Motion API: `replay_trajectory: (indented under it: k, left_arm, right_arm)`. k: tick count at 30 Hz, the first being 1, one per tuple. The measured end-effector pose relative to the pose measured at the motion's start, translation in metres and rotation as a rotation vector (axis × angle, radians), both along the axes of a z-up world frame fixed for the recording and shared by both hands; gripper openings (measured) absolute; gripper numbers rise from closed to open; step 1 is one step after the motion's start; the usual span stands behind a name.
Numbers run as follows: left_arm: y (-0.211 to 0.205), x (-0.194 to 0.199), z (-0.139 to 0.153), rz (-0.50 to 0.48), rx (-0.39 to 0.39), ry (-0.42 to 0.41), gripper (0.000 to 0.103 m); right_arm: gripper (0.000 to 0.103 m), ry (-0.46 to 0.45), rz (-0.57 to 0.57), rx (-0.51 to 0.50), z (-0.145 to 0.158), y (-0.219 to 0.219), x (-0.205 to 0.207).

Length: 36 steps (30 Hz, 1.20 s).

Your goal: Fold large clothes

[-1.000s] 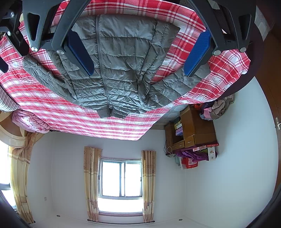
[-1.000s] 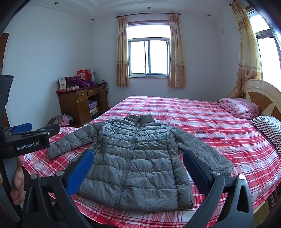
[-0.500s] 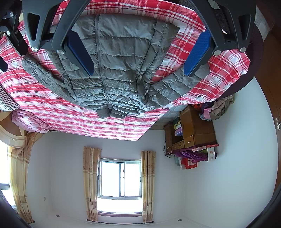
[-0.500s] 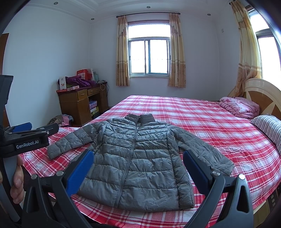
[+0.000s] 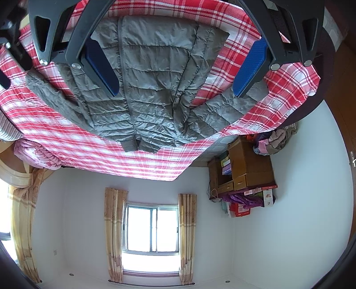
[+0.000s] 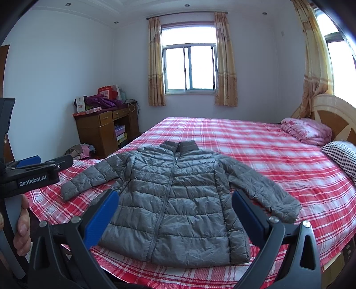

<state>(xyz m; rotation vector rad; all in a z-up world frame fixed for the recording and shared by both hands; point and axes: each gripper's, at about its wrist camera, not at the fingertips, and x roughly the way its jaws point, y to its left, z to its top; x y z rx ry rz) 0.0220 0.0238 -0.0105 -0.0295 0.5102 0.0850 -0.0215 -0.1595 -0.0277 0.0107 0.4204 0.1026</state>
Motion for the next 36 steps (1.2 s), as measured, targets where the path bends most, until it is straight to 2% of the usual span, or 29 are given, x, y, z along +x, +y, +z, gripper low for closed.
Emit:
replay_trajectory:
  k: [4, 8, 15, 19, 21, 24, 27, 28, 29, 31, 32, 34, 36]
  left_arm:
    - [0.000, 0.027, -0.023, -0.004, 0.030, 0.046, 0.102]
    - [-0.002, 0.065, -0.049, -0.026, 0.054, 0.112, 0.102]
    - [-0.013, 0.125, -0.083, -0.028, 0.094, 0.145, 0.102]
    - [-0.017, 0.165, -0.106, -0.010, 0.113, 0.185, 0.102]
    - [-0.018, 0.188, -0.120, 0.008, 0.118, 0.216, 0.102]
    - [-0.020, 0.214, -0.138, 0.032, 0.122, 0.251, 0.102]
    - [-0.021, 0.244, -0.157, 0.059, 0.149, 0.289, 0.102]
    - [-0.021, 0.251, -0.161, 0.070, 0.160, 0.298, 0.102]
    - [-0.020, 0.256, -0.166, 0.080, 0.169, 0.305, 0.102]
    - [-0.018, 0.268, -0.176, 0.092, 0.185, 0.330, 0.102]
    - [-0.017, 0.271, -0.180, 0.096, 0.190, 0.340, 0.102]
    - [-0.014, 0.276, -0.186, 0.099, 0.196, 0.352, 0.102]
    - [-0.011, 0.279, -0.190, 0.097, 0.200, 0.359, 0.102]
  right_arm:
    - [0.103, 0.019, -0.049, -0.003, -0.012, -0.019, 0.020]
    - [0.103, 0.063, -0.163, 0.012, -0.033, -0.060, 0.047]
    - [0.103, 0.196, -0.399, 0.072, -0.080, -0.166, 0.085]
    - [0.094, 0.269, -0.535, 0.137, -0.104, -0.231, 0.094]
    - [0.093, 0.289, -0.598, 0.173, -0.115, -0.261, 0.097]
    - [0.089, 0.329, -0.643, 0.232, -0.131, -0.292, 0.108]
    - [0.088, 0.360, -0.645, 0.245, -0.146, -0.304, 0.127]
    - [0.084, 0.371, -0.642, 0.241, -0.150, -0.307, 0.133]
    - [0.072, 0.386, -0.639, 0.240, -0.155, -0.309, 0.140]
    - [0.058, 0.412, -0.637, 0.243, -0.165, -0.315, 0.149]
    - [0.045, 0.389, -0.644, 0.229, -0.165, -0.317, 0.149]
    - [0.032, 0.371, -0.630, 0.221, -0.165, -0.322, 0.148]
    - [0.026, 0.362, -0.633, 0.228, -0.165, -0.330, 0.144]
